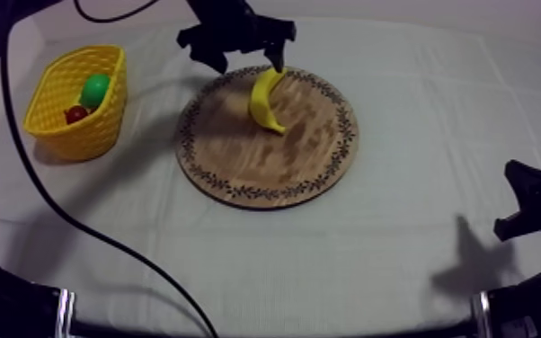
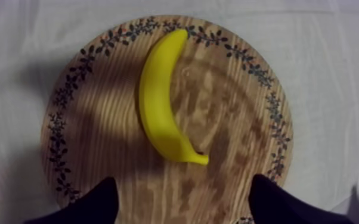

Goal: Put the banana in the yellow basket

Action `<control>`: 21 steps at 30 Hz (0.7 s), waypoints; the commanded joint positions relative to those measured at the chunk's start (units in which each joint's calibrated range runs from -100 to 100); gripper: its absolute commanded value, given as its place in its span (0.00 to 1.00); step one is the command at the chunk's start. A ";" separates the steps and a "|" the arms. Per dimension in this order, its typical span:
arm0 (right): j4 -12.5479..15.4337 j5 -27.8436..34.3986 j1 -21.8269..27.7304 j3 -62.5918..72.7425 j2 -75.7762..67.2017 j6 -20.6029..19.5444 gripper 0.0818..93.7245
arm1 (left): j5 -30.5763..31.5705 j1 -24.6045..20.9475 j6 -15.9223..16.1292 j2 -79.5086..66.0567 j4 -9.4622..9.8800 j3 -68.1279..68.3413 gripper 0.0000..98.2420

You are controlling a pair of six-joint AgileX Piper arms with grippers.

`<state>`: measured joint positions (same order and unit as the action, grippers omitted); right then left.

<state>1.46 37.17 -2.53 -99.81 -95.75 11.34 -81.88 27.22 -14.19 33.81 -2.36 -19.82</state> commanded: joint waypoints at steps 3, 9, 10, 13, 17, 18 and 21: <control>0.03 0.01 0.01 0.03 0.00 0.02 0.00 | -1.74 -0.02 0.42 4.63 0.22 -3.39 0.84; 0.03 0.01 0.01 0.03 0.00 0.02 0.00 | -3.10 0.17 0.63 11.40 0.66 -10.87 0.81; 0.03 0.01 0.01 0.03 0.00 0.02 0.00 | -3.21 0.10 0.74 12.48 0.55 -11.94 0.81; 0.03 0.01 0.01 0.03 0.00 0.02 0.00 | -3.54 -0.10 1.11 15.48 0.10 -14.68 0.80; 0.03 0.01 0.01 0.03 0.00 0.02 0.00 | -3.96 -0.33 1.55 18.54 -0.38 -16.73 0.80; 0.03 0.01 0.01 0.03 0.00 0.02 0.00 | -4.01 -0.39 1.62 19.06 -0.48 -16.85 0.80; 0.03 0.01 0.01 0.03 0.00 0.02 0.00 | -4.08 -0.72 1.83 20.29 -0.76 -16.86 0.80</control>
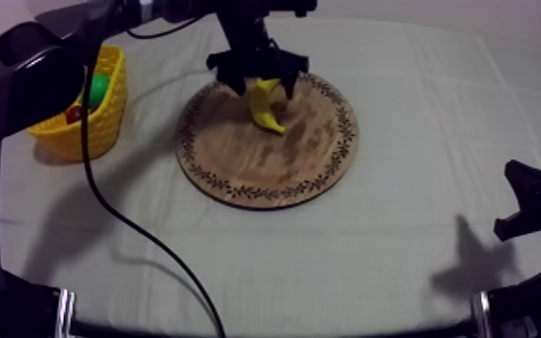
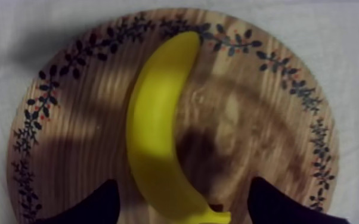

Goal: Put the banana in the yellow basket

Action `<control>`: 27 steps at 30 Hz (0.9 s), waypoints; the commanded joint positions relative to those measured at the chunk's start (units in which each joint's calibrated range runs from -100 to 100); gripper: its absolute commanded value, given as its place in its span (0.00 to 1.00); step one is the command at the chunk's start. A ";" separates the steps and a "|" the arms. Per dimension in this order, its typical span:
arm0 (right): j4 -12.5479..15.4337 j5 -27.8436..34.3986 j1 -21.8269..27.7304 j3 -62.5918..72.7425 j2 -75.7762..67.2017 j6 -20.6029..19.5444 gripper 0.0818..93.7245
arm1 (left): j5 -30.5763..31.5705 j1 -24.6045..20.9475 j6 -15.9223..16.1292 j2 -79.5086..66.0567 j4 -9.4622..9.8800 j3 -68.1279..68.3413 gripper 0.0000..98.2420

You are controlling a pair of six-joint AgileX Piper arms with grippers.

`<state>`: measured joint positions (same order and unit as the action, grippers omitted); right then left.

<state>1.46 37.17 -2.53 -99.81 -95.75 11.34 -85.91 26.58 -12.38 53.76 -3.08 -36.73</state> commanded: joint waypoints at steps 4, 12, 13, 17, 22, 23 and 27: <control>0.03 0.01 0.01 0.03 0.00 0.02 0.00 | -0.08 -0.44 0.22 1.33 -0.18 0.32 0.79; 0.03 0.01 0.01 0.03 0.00 0.02 0.00 | -0.22 -0.52 0.29 3.13 -0.36 1.05 0.71; 0.03 0.01 0.01 0.03 0.00 0.02 0.00 | -0.23 -0.46 0.26 3.26 -0.39 1.24 0.71; 0.03 0.01 0.01 0.03 0.00 0.02 0.00 | -0.34 -0.32 0.26 3.60 -0.52 2.00 0.67; 0.03 0.01 0.01 0.03 0.00 0.02 0.00 | -0.60 -0.30 0.19 3.58 -0.35 2.53 0.56; 0.03 0.01 0.01 0.03 0.00 0.02 0.00 | -0.62 -0.29 0.12 3.53 -0.28 2.51 0.51; 0.03 0.01 0.01 0.03 0.00 0.02 0.00 | -0.67 -0.58 -0.18 3.29 -0.34 2.25 0.30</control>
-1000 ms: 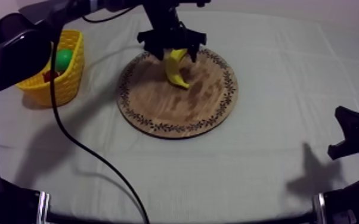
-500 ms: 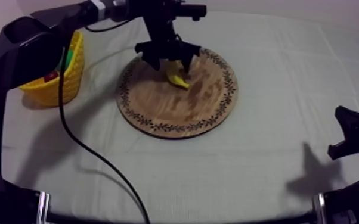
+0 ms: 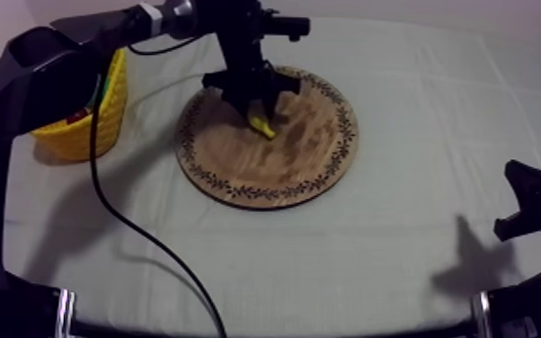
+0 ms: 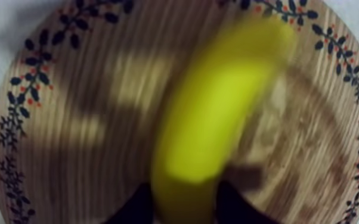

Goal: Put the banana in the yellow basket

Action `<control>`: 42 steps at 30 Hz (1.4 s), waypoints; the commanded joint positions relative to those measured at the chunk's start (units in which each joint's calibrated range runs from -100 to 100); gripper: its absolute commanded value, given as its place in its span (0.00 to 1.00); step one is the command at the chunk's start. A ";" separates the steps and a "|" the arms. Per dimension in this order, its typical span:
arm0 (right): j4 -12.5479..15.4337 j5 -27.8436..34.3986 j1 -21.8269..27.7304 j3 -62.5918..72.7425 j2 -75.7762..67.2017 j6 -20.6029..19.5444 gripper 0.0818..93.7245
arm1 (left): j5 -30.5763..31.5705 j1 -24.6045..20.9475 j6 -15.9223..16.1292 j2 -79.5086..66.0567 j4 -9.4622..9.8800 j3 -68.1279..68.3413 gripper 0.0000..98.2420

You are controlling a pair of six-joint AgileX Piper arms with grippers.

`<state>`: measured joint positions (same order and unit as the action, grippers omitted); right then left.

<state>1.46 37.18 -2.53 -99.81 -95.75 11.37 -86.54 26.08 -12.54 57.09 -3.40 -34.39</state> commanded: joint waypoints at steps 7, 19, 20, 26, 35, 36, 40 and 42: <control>0.03 0.00 0.01 0.03 0.00 -0.01 0.00 | -0.18 -0.15 -0.35 -1.11 0.04 -0.04 0.22; 0.03 0.00 0.01 0.03 0.00 -0.01 0.00 | -0.73 -0.36 -1.53 -8.36 1.00 4.08 0.22; 0.03 0.00 0.01 0.03 0.00 -0.01 0.00 | -0.74 -0.51 -1.73 -9.86 1.26 4.87 0.22; 0.03 0.00 0.01 0.03 0.00 -0.01 0.00 | -0.78 -1.74 -3.27 -22.32 2.96 10.67 0.23; 0.03 0.00 0.01 0.03 0.00 -0.01 0.00 | -5.46 -4.82 -4.36 -43.65 5.80 15.92 0.25; 0.03 0.00 0.01 0.03 0.00 -0.01 0.00 | -6.38 -5.29 -4.37 -45.67 6.18 16.14 0.25; 0.03 0.00 0.01 0.03 0.00 -0.01 0.00 | -9.24 -7.45 -4.17 -53.10 7.39 18.34 0.26; 0.03 0.00 0.01 0.03 0.00 -0.01 0.00 | -9.79 -8.68 -4.06 -56.73 7.82 20.78 0.26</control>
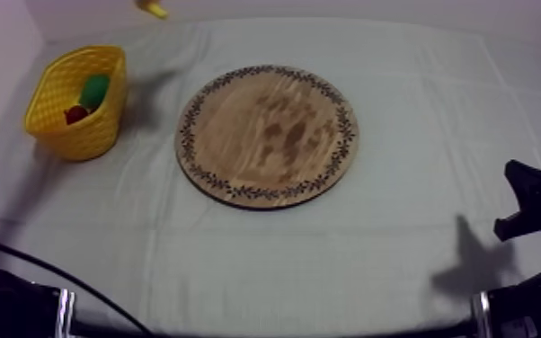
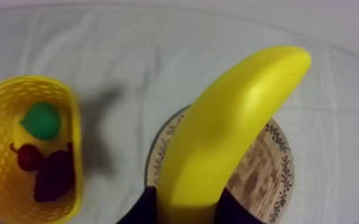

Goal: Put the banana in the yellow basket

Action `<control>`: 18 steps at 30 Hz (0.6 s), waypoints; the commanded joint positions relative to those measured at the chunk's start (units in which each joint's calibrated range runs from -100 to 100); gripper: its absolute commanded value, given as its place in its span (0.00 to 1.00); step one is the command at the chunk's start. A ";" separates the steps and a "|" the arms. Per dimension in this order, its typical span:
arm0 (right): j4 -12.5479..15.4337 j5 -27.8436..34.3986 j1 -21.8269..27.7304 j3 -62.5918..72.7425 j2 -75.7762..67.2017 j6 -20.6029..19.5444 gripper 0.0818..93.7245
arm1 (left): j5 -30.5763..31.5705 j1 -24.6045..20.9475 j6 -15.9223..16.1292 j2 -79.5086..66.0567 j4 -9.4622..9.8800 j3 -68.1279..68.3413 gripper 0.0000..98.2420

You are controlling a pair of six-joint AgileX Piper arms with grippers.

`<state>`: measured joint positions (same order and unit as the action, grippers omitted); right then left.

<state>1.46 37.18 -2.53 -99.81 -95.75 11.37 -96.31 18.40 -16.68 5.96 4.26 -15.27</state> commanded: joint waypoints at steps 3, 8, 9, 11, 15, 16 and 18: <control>0.03 0.00 0.01 0.03 0.00 -0.01 0.00 | -0.35 -3.27 0.47 -10.60 0.45 6.87 0.27; 0.03 0.00 0.01 0.03 0.00 -0.01 0.00 | 0.64 -8.07 1.66 -17.29 0.35 18.64 0.27; 0.03 0.00 0.01 0.03 0.00 -0.01 0.00 | 1.26 -9.03 1.88 -18.66 0.30 21.21 0.28; 0.03 0.00 0.01 0.03 0.00 -0.01 0.00 | 3.00 -10.84 2.34 -21.34 0.13 26.23 0.29; 0.03 0.00 0.01 0.03 0.00 -0.01 0.00 | 6.71 -14.62 4.09 -24.85 -0.82 34.22 0.31; 0.03 0.00 0.01 0.03 0.00 -0.01 0.00 | 7.38 -15.48 4.71 -24.98 -1.15 35.50 0.32; 0.03 0.00 0.01 0.03 0.00 -0.03 0.00 | 8.78 -16.70 5.73 -24.89 -1.60 37.59 0.33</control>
<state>1.46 37.18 -2.53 -99.81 -95.75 11.37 -88.18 3.26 -11.86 -19.11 2.85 18.39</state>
